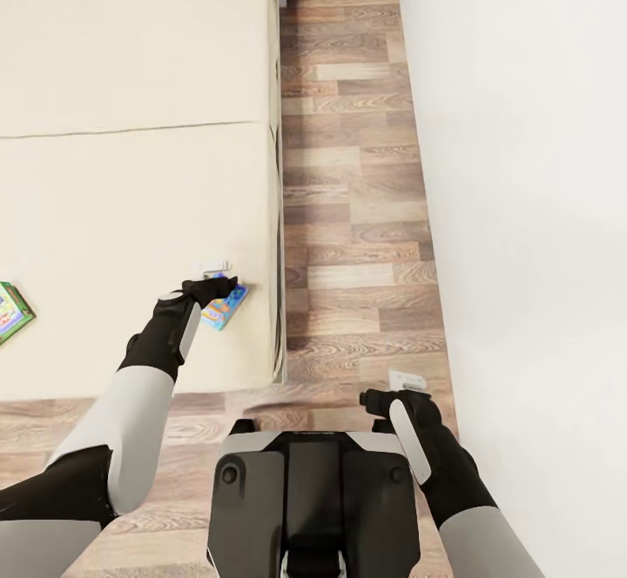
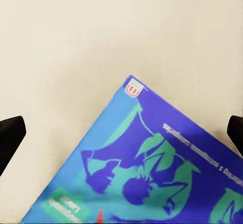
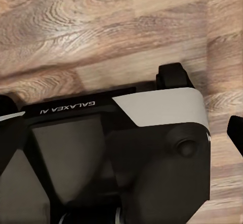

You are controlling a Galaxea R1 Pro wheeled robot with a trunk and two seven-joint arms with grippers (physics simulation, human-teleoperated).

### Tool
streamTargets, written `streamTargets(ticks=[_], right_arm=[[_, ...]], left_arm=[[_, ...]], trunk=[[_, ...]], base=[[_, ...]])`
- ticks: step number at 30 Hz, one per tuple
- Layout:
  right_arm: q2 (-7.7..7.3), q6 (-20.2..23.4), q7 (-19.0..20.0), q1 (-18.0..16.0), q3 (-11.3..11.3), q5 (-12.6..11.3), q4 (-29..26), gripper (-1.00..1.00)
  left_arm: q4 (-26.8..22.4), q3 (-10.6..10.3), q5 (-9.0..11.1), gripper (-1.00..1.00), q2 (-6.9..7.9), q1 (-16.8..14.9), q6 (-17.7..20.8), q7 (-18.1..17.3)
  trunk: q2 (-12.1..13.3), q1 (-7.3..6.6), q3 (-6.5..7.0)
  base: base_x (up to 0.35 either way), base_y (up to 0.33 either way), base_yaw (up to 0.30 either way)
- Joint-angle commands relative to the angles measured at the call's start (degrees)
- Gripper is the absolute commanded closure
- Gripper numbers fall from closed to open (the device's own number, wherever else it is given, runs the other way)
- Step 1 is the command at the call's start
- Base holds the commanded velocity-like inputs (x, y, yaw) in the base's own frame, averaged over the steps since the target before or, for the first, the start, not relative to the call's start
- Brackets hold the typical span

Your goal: Put all the toys in the child's room - the three board games (two on the bed and one on the table), the two jigsaw puzzles on the table, and the tennis ball on the table - inside the toy box on the table in the child's room.

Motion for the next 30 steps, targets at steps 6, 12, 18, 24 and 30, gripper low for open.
streamTargets(ticks=[6, 12, 18, 24, 30], right_arm=[[-0.02, 0.14, -0.56, -0.01, 0.08, -0.60, -0.07, -1.00], [-0.02, 0.14, -0.62, -0.01, 0.08, -0.60, -0.07, -1.00], [-0.02, 0.14, -0.61, -0.01, 0.08, -0.60, -0.07, -1.00], [-0.02, 0.14, -0.60, -0.01, 0.08, -0.60, -0.07, -1.00], [-0.02, 0.14, -0.59, -0.01, 0.08, -0.60, -0.07, -1.00]], left_arm=[[-0.08, 0.39, -0.60, -1.00, -0.09, -0.02, 0.27, -0.54], [-0.08, 0.39, -0.60, -1.00, -0.09, -0.02, 0.27, -0.54], [-0.06, 0.39, -0.60, -1.00, -0.09, -0.02, 0.27, -0.56], [-0.05, 0.39, -0.60, -1.00, -0.01, -0.02, 0.27, -0.53], [-0.02, 0.39, -0.60, -1.00, 0.00, -0.02, 0.27, -0.55]], trunk=[[-0.10, 0.01, -0.06], [-0.10, 0.01, -0.06], [-0.10, 0.01, -0.06], [-0.10, 0.01, -0.06], [-0.10, 0.01, -0.06]], base=[[-0.182, 0.000, 0.000], [-0.175, 0.000, 0.000], [-0.159, 0.000, 0.000], [-0.133, 0.000, 0.000], [-0.104, 0.000, 0.000]])
